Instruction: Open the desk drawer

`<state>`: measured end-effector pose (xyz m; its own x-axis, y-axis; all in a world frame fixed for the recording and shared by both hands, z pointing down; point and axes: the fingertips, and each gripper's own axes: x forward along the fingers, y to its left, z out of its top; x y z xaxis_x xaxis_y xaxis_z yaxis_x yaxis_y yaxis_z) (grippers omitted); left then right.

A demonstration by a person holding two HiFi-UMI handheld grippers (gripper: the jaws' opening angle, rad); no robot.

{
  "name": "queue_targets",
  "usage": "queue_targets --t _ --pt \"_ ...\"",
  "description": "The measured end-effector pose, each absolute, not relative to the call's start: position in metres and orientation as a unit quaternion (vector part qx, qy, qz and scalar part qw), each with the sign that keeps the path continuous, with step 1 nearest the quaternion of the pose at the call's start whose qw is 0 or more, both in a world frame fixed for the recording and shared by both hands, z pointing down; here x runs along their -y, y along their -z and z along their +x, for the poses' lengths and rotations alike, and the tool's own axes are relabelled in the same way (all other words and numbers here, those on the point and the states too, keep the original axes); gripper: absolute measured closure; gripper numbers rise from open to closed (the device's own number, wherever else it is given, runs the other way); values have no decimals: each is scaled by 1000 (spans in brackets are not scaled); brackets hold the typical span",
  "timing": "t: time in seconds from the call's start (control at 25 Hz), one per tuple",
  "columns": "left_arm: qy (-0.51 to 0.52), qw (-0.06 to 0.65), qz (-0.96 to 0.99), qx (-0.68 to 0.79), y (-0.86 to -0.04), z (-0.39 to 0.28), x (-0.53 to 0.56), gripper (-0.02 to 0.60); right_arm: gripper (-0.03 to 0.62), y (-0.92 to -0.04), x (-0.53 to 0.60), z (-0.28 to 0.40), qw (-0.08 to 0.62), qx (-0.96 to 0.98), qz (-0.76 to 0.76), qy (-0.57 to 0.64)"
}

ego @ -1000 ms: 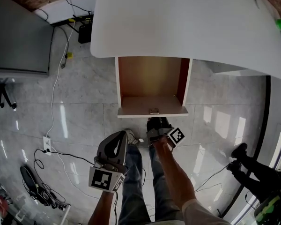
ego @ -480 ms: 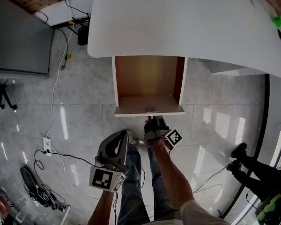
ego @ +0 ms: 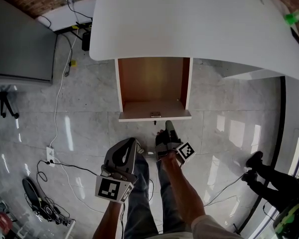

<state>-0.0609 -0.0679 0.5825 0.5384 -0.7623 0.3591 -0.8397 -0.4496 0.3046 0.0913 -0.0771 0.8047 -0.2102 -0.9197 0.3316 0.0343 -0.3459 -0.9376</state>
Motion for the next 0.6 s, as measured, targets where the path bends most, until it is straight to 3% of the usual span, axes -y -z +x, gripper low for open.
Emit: queue_targets --t 0.28,0.44,0.6 --pt "-79 216 852 470 -565 -43 66 569 577 -777 70 102 372 -455 -505 632" --pt "-81 211 852 473 -559 -39 64 569 577 -745 72 91 203 -599 -517 577" --pt "-85 206 847 482 -540 -39 59 569 577 -688 65 97 21 -720 -542 432"
